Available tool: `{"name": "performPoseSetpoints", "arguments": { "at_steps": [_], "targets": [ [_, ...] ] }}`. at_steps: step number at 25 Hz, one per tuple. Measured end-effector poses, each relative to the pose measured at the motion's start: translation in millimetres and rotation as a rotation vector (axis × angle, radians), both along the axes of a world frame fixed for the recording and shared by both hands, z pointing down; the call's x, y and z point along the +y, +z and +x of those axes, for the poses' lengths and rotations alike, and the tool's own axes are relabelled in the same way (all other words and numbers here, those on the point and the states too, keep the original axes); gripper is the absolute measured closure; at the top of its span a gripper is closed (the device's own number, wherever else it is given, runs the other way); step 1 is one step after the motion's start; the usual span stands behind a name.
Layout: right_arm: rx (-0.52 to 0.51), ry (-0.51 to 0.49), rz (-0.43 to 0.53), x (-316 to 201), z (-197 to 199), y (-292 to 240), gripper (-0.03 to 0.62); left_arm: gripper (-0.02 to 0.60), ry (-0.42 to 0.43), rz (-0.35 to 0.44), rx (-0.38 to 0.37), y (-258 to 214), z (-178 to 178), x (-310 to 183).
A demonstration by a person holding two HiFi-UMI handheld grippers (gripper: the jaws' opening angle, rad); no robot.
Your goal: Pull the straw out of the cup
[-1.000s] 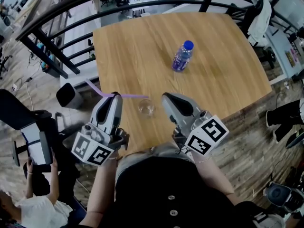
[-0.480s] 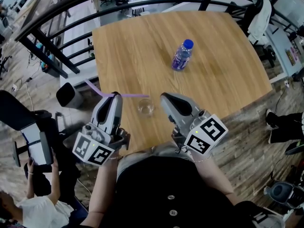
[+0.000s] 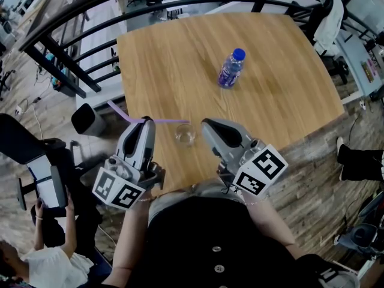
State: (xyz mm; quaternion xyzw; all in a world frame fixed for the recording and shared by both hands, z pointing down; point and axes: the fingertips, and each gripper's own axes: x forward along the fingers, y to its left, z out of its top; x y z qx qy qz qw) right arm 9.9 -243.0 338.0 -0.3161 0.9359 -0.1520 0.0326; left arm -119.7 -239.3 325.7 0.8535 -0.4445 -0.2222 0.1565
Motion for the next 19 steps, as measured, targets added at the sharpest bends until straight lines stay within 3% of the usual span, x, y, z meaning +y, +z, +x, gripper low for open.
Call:
{"name": "performPoseSetpoints", "arguments": {
  "at_steps": [19],
  "targets": [
    [0.018,-0.024,-0.031,5.1,-3.6,9.0,0.595,0.538,0.037,0.009,-0.014,2.3,2.0,2.9]
  ]
}}
